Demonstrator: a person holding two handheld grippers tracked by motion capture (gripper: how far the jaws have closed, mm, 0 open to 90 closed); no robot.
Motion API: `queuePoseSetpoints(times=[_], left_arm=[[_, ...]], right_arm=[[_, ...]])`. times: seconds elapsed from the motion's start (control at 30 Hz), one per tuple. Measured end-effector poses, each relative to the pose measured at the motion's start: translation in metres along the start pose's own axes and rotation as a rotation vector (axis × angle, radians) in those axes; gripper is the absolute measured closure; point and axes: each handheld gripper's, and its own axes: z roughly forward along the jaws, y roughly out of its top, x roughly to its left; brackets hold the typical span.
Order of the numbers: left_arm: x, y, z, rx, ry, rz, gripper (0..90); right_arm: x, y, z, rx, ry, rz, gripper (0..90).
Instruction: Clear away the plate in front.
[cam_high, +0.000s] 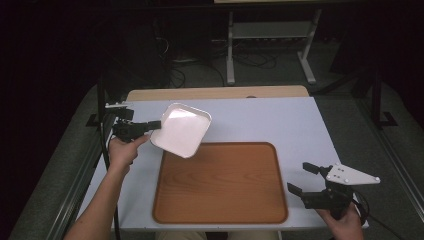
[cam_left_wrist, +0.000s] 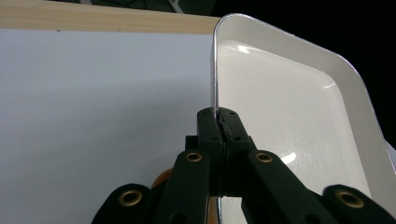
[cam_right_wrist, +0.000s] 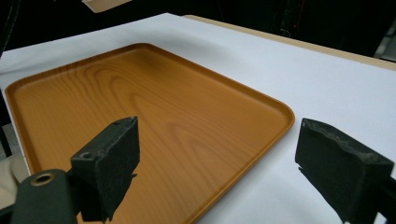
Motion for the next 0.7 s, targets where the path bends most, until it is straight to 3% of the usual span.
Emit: queuePoseSetpoints(times=[0.4,0.7], left_arm=[[-0.006,-0.019,0.002,0.027,-0.017,0.015,89.4],[-0.015,-0.033,0.017,0.065,-0.038,0.033,89.4]], right_arm=[[0.001,0.000,0.001,0.002,0.000,-0.005,13.1],[0.001,0.000,0.002,0.004,0.001,-0.007,13.1]])
